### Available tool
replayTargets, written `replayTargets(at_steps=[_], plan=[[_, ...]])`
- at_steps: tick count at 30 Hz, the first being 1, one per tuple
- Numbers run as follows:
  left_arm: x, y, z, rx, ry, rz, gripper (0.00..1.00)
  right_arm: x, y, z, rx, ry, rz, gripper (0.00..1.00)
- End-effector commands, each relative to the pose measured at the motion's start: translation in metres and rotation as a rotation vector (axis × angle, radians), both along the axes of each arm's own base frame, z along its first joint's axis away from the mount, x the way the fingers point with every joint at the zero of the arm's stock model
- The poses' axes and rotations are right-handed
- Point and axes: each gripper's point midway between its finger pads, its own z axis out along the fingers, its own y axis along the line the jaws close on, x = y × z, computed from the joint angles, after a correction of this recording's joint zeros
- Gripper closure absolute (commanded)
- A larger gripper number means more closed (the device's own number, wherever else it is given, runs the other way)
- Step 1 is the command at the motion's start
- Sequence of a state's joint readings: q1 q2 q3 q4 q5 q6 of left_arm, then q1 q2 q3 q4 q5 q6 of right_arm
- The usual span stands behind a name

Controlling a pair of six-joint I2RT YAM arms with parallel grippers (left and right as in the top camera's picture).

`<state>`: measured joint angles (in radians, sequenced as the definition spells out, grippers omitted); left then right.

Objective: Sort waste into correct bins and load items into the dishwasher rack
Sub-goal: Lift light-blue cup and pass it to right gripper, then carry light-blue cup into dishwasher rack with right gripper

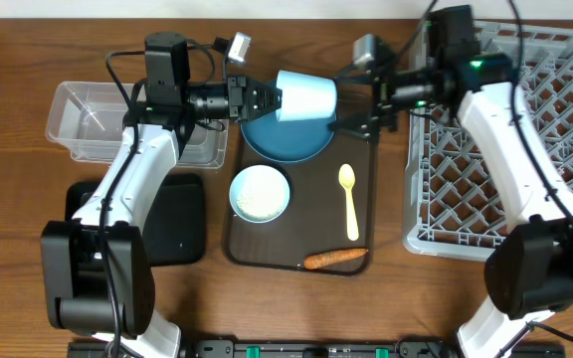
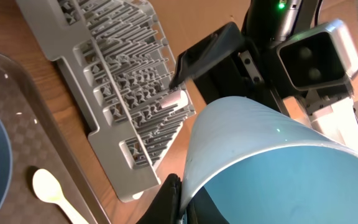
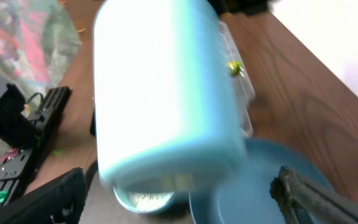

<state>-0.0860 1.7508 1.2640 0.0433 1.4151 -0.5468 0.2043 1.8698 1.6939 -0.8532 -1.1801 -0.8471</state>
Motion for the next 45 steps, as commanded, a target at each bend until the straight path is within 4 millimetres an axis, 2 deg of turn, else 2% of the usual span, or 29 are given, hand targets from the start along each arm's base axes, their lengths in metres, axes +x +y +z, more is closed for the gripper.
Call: replayTargets(at_steps=[1, 6, 10, 17, 22, 24, 27, 28, 29, 31, 34, 37, 39, 42, 45], plan=[[-0.005, -0.001, 0.010, -0.025, -0.006, -0.037, 0.94, -0.012, 0.021, 0.005, 0.048, -0.026, 0.078, 0.07], [-0.005, -0.001, 0.010, -0.025, -0.006, -0.037, 0.93, -0.012, 0.035, 0.011, 0.065, -0.072, 0.102, 0.11], [-0.005, -0.001, 0.010, -0.025, -0.006, -0.037, 0.94, -0.010, 0.037, 0.014, 0.073, -0.077, 0.097, 0.14], [-0.005, -0.001, 0.010, -0.025, -0.007, -0.037, 0.94, -0.010, 0.037, 0.014, 0.074, -0.077, 0.097, 0.32], [-0.005, -0.001, 0.010, -0.025, -0.007, -0.036, 0.94, -0.010, 0.037, 0.014, 0.073, -0.078, 0.096, 0.52], [-0.005, -0.001, 0.010, -0.024, -0.007, -0.035, 0.92, -0.009, 0.036, 0.014, 0.072, -0.074, 0.094, 0.57], [-0.002, -0.001, 0.009, -0.016, -0.009, -0.021, 0.84, -0.007, 0.034, 0.012, 0.059, -0.033, 0.070, 0.58], [-0.001, -0.001, 0.008, -0.009, -0.014, -0.010, 0.83, -0.005, 0.034, 0.009, 0.042, -0.011, 0.049, 0.58], [0.001, 0.000, 0.006, -0.001, -0.022, 0.001, 0.77, -0.002, 0.033, 0.006, 0.022, 0.013, 0.023, 0.58], [0.007, 0.001, 0.000, 0.026, -0.033, 0.039, 0.73, 0.006, 0.030, -0.004, -0.034, 0.068, -0.050, 0.61], [0.020, 0.008, -0.024, 0.120, 0.008, 0.143, 0.73, 0.029, 0.016, -0.027, -0.171, 0.164, -0.250, 0.71], [0.029, 0.025, -0.063, 0.292, 0.085, 0.276, 0.73, 0.049, -0.009, -0.052, -0.321, 0.221, -0.457, 0.74], [0.029, 0.041, -0.089, 0.425, 0.136, 0.347, 0.73, 0.055, -0.029, -0.063, -0.407, 0.247, -0.568, 0.75], [0.019, 0.063, -0.111, 0.588, 0.164, 0.392, 0.73, 0.057, -0.060, -0.068, -0.507, 0.283, -0.701, 0.78], [0.007, 0.088, -0.117, 0.755, 0.143, 0.438, 0.73, 0.055, -0.097, -0.057, -0.579, 0.297, -0.810, 0.82]])
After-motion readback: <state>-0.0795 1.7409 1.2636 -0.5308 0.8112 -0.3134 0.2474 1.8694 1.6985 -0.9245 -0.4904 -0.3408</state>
